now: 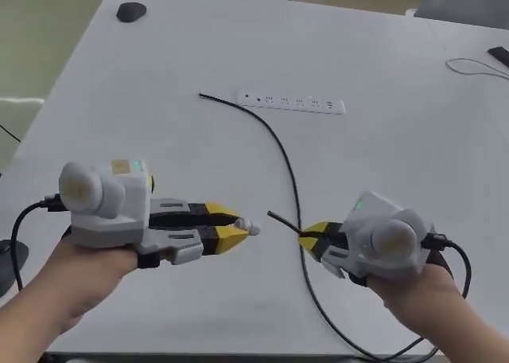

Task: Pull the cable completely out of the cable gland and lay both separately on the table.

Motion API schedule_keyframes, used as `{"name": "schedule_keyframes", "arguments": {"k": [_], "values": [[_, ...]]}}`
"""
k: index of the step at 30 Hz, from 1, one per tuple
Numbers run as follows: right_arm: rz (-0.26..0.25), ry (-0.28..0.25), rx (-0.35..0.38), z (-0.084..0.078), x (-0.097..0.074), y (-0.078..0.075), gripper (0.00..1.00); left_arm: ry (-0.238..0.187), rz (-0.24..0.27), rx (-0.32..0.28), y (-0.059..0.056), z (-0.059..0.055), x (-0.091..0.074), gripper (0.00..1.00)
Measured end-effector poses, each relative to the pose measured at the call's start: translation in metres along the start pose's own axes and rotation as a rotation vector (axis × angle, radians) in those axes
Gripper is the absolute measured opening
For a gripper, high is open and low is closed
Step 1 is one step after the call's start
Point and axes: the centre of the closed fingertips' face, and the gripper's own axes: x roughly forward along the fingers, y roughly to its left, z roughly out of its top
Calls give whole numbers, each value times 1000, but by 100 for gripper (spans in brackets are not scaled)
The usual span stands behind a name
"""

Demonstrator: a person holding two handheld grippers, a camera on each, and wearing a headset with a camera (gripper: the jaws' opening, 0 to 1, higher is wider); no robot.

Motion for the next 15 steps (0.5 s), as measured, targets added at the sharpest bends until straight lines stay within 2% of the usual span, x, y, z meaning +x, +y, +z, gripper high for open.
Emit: {"name": "schedule_keyframes", "arguments": {"k": [9,15], "values": [[0,13,-42,17,19,-7,0,-4,26,-7,14,-22,-10,15],[5,18,-45,25,31,-8,0,0,44,-12,22,-39,-17,15]]}}
